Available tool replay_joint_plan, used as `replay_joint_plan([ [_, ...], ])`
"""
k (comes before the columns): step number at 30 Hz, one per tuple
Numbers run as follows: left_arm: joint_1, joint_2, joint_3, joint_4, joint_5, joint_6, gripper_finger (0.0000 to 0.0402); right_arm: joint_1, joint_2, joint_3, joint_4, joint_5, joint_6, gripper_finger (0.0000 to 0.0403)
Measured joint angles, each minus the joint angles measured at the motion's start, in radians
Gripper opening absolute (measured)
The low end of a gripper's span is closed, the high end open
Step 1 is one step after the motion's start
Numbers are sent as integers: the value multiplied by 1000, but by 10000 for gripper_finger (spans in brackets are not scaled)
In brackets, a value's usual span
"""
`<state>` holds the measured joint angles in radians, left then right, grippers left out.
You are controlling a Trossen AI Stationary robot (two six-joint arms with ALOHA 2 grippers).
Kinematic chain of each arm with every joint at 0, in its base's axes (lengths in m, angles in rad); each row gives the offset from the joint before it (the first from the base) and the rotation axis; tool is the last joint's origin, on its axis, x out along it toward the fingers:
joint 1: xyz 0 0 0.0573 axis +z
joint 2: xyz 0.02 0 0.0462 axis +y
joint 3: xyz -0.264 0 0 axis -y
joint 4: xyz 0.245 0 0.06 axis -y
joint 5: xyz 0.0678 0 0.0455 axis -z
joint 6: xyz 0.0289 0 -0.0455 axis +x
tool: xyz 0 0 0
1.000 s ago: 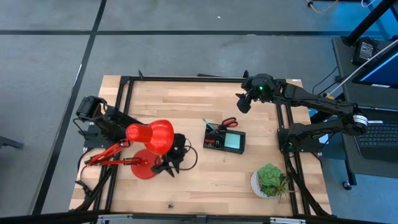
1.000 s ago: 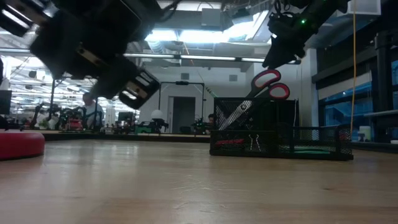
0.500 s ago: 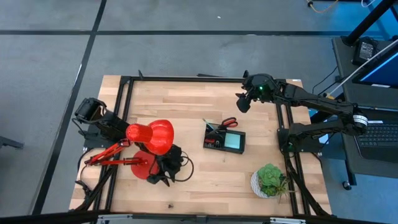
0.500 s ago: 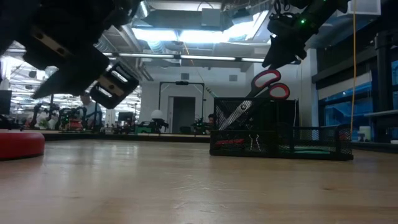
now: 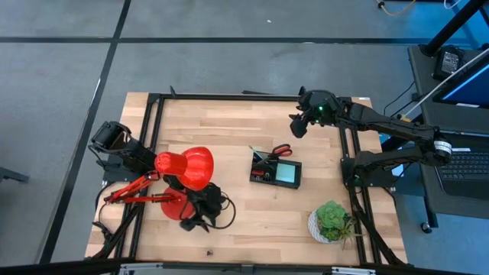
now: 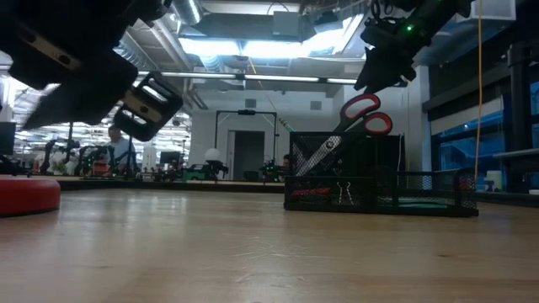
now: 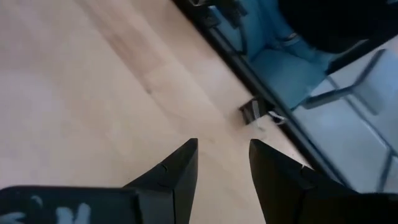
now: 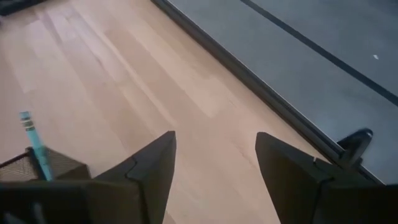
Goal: Pick and place office supplies into organizer
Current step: Put the black binder clip into the black desk organizer
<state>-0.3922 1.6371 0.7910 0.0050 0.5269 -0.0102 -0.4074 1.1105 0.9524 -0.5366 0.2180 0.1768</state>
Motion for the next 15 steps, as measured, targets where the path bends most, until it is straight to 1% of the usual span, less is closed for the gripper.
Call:
replay_joint_plan([
  [2, 2, 0, 0, -6, -47, 5, 139, 18, 0, 0, 13, -2, -2, 224],
  [5, 17, 0, 0, -54, -147, 0, 136, 40, 0, 0, 38, -6, -1, 224],
  [7, 31, 0, 0, -82, -186, -13, 133, 52, 0, 0, 46, -6, 0, 224],
  [10, 37, 0, 0, -70, -183, -29, 129, 65, 0, 0, 46, -7, 4, 224],
  [15, 13, 0, 0, -68, -170, -21, 128, 93, 0, 0, 50, -11, 23, 224],
])
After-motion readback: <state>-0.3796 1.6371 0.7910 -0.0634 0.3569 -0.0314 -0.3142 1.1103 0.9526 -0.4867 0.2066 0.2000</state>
